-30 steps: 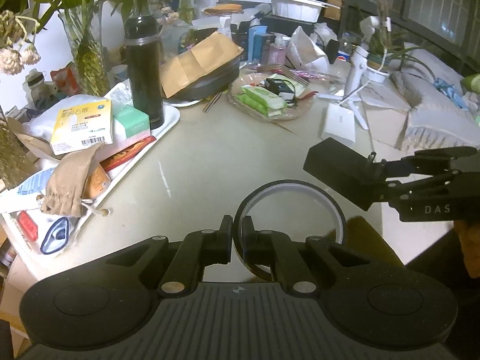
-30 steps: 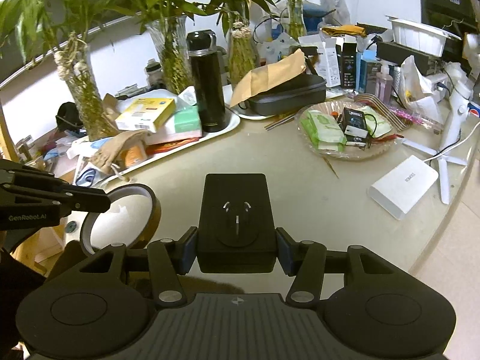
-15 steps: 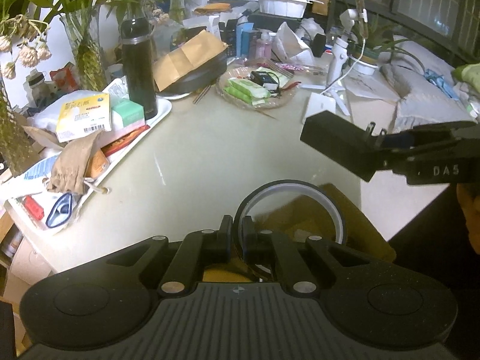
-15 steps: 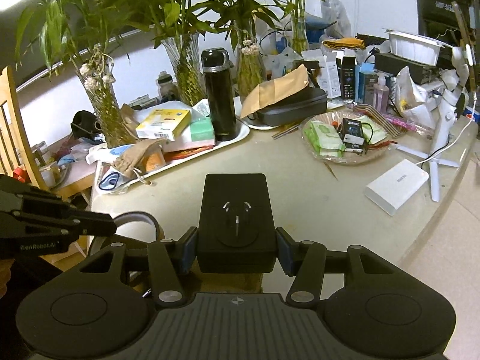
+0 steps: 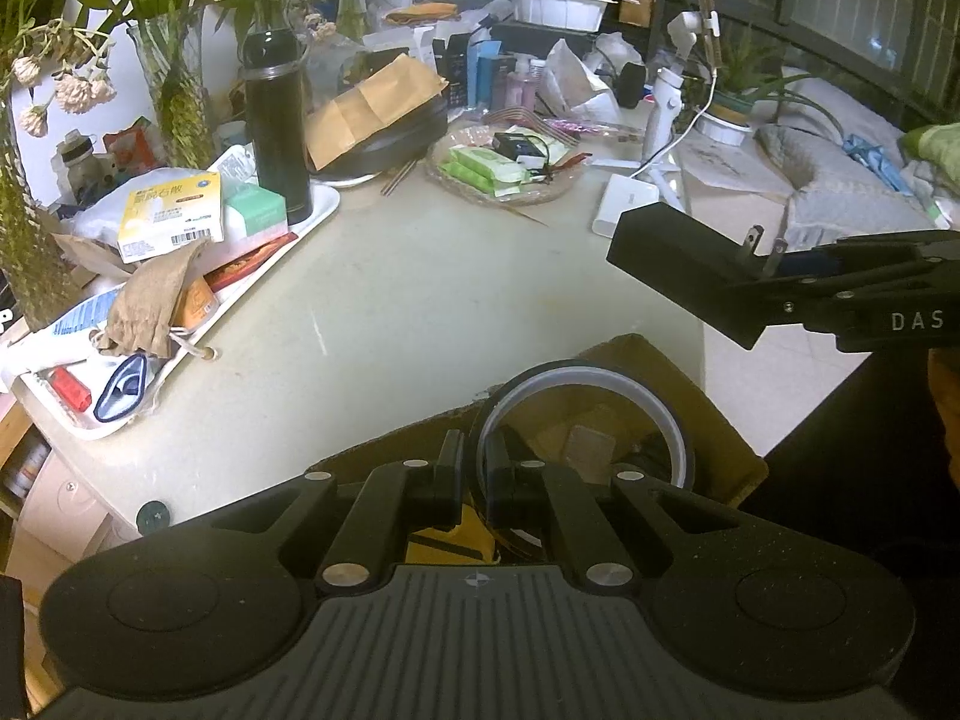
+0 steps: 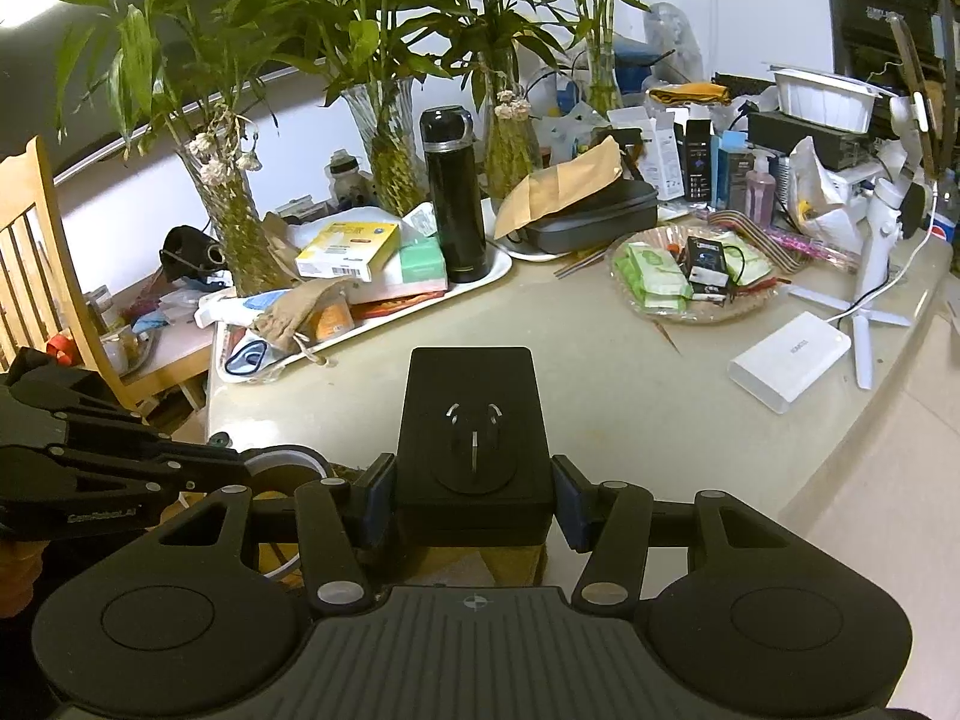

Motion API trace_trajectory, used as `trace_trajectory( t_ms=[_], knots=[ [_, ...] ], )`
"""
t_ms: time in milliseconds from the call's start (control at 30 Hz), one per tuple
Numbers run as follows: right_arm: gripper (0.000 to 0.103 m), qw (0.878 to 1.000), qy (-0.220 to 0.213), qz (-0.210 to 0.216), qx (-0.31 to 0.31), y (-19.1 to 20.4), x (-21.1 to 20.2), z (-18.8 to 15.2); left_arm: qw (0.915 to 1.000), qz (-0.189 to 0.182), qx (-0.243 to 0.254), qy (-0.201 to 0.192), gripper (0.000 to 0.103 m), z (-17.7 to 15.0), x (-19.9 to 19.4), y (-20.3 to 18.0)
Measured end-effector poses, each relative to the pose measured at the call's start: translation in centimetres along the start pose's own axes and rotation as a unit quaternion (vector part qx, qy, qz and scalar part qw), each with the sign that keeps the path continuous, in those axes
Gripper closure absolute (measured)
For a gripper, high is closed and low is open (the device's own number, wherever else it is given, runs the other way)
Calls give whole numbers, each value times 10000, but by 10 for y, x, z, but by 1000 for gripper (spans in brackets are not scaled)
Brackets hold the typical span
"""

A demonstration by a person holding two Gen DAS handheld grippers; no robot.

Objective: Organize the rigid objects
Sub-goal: 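Lower the tape ring into the cardboard box with the left gripper while the right lowers the black box in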

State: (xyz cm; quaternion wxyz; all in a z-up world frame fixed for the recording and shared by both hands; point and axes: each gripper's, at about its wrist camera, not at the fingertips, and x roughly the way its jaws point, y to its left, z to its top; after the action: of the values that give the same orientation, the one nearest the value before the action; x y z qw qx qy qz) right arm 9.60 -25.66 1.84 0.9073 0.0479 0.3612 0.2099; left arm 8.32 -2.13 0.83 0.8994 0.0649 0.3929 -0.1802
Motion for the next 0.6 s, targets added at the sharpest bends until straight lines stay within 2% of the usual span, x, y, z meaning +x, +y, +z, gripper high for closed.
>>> trace_trajectory(
  t_ms=[200, 300, 333, 367, 433, 600],
  knots=[
    [47, 10000, -9, -5, 46, -2, -3, 0, 9999, -68, 37, 131, 96, -3, 4, -1],
    [47, 10000, 8, -3, 77, -3, -3, -2, 9997, -50, 52, 243, 92, -7, 10, -1],
    [47, 10000, 16, 4, 86, -3, -3, -3, 9996, -27, 39, 273, 87, -8, 11, -1],
    [47, 10000, 23, 8, 87, -3, -3, -4, 9996, 3, 29, 279, 69, -9, 10, -1],
    [47, 10000, 47, 15, 78, -2, -3, -6, 9997, 114, 27, 209, 49, -11, 7, -2],
    [47, 9998, 114, 72, 121, 2, -3, -13, 9994, 327, -44, 96, 48, -15, -6, -2]
  ],
)
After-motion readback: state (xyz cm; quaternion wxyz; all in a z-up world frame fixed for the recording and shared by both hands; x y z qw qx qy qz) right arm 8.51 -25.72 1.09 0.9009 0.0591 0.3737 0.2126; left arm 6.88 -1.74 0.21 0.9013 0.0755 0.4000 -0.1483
